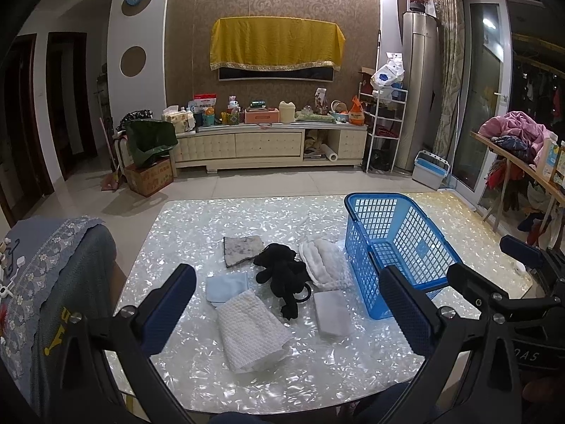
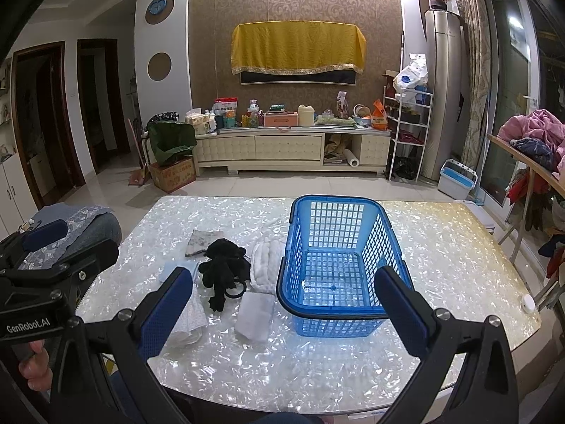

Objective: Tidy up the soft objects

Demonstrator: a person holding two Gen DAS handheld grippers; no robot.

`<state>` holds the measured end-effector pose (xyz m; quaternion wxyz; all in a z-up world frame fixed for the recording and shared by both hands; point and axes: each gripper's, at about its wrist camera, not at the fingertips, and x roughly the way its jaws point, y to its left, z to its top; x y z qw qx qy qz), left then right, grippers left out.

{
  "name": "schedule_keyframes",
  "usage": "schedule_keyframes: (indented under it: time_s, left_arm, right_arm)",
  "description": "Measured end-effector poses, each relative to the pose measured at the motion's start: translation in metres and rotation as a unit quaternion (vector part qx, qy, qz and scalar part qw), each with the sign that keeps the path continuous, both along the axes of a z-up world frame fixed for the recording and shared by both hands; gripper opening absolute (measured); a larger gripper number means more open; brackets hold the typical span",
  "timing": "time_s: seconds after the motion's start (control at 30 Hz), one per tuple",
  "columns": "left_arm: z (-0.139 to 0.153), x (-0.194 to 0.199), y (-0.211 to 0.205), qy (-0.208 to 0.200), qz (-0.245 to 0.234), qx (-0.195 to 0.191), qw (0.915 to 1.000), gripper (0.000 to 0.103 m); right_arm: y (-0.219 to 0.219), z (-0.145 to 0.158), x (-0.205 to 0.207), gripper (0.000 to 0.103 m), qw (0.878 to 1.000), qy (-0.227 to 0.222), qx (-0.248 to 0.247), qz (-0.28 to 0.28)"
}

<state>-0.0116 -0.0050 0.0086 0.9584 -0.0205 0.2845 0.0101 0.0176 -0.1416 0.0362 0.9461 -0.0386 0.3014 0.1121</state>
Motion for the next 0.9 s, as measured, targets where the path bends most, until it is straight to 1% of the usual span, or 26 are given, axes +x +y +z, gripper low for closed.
schedule_keyframes:
  time_s: [0.27, 0.37, 0.43, 0.57, 0.7, 0.8, 0.83, 0.9]
  left_arm:
    - [0.002, -0.002, -0.001, -0.002, -0.003, -0.001, 1.0000, 0.103]
    - [0.002, -0.001, 0.003, 0.001, 0.004, 0.004, 1.0000, 0.103]
    - [0.003, -0.001, 0.007, 0.002, -0.002, 0.012, 0.9999, 0.103]
    - [0.001, 0.003, 0.017, 0.020, 0.001, 0.019, 0.9996, 0.103]
    - [0.002, 0.003, 0.031, 0.024, 0.012, 0.018, 0.9995, 0.103]
    - [-0.003, 0.007, 0.039, 0.053, 0.023, 0.015, 0.9982, 0.103]
    - [-0.007, 0.009, 0.042, 0.067, 0.017, 0.012, 0.9975, 0.103]
    - [-0.011, 0.009, 0.046, 0.075, 0.008, 0.008, 0.9971, 0.103]
  right_arm:
    - [-0.001, 0.003, 0.000, 0.103, 1.000, -0.002, 0.004, 0.005]
    - [0.001, 0.002, 0.001, 0.103, 1.000, -0.001, -0.008, 0.003]
    - [0.003, 0.002, 0.002, 0.103, 1.000, -0.002, -0.018, 0.003]
    - [0.003, 0.003, 0.005, 0.103, 1.000, -0.007, -0.018, 0.009]
    - [0.005, 0.003, 0.011, 0.103, 1.000, 0.001, -0.005, 0.024]
    - [0.008, 0.000, 0.013, 0.103, 0.999, 0.009, -0.004, 0.035]
    - [0.009, -0.001, 0.015, 0.103, 0.999, 0.013, -0.002, 0.039]
    - [0.013, -0.004, 0.018, 0.103, 0.999, 0.020, 0.003, 0.045]
